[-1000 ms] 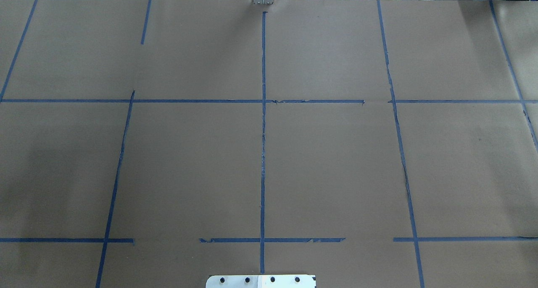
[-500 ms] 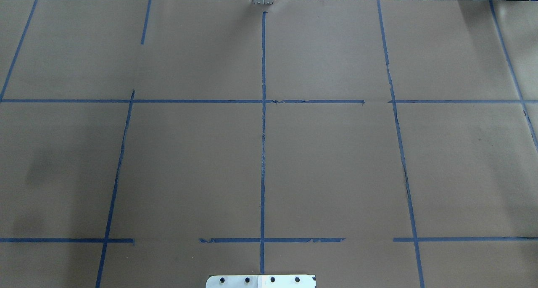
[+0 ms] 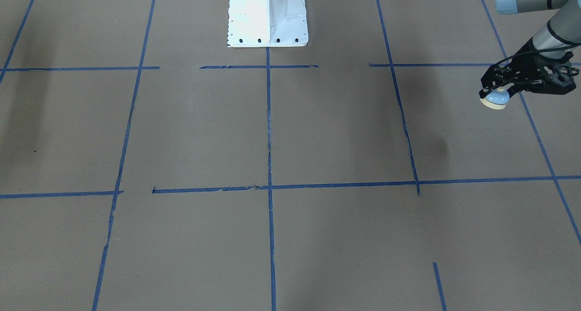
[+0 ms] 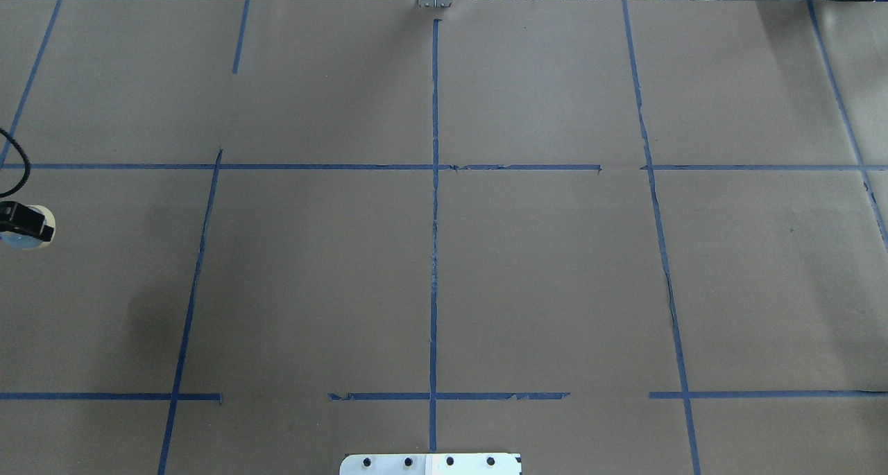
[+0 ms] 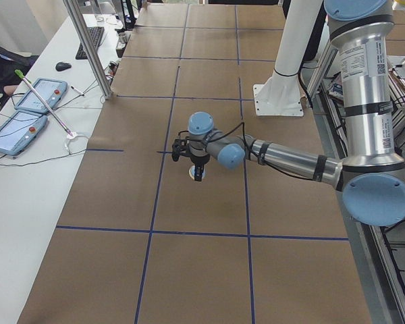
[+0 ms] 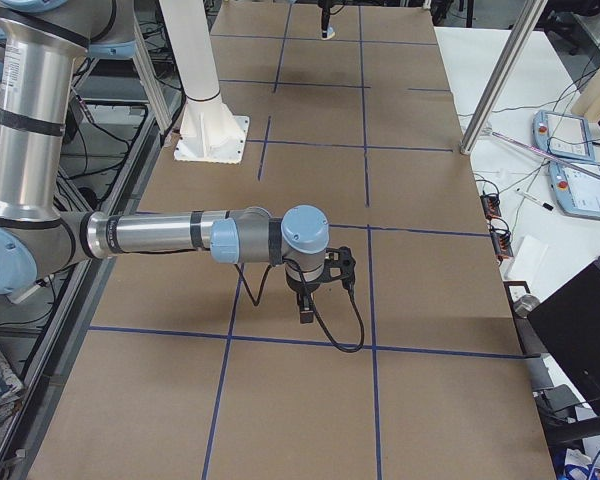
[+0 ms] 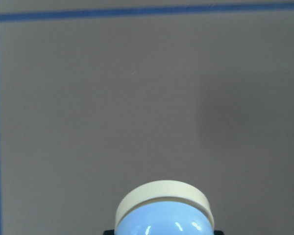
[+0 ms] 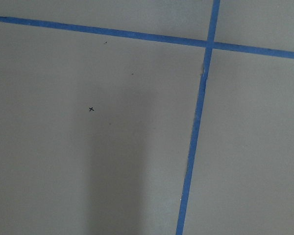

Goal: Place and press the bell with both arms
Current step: 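Carry the blue bell with the left gripper toward the grid centre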

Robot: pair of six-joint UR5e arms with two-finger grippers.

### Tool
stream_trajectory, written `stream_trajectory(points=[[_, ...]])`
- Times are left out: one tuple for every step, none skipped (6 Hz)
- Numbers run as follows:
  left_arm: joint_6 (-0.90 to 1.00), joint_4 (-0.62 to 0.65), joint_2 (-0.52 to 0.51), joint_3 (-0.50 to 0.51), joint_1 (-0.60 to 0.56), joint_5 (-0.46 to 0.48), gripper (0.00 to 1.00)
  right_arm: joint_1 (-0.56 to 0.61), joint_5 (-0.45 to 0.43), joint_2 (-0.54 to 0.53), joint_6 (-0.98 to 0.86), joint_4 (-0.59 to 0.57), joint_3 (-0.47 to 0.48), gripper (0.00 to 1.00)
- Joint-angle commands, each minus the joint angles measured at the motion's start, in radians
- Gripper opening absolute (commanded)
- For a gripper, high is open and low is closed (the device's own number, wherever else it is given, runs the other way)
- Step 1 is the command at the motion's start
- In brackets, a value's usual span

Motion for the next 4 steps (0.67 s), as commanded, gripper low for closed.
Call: stream_trajectory(points=[[-0.083, 0.37, -0.364, 0.029, 0.096, 0.003, 0.0, -0.001, -0.001, 0.001, 0.002, 0.0, -0.001, 1.0], [-0.176, 0.469, -0.55, 0.119, 0.171, 0.001, 0.0, -0.001, -0.002, 0.002, 0.002, 0.0, -0.004, 1.0], [-0.35, 0.458, -0.757, 0.3, 0.234, 0.034, 0.0, -0.001, -0.004, 0.005, 0.002, 0.0, -0.008, 1.0], [-0.445, 0.437, -0.914, 0.471, 0.287, 0.088, 0.0, -0.001, -0.004, 0.007, 0.002, -0.002, -0.012, 1.0]])
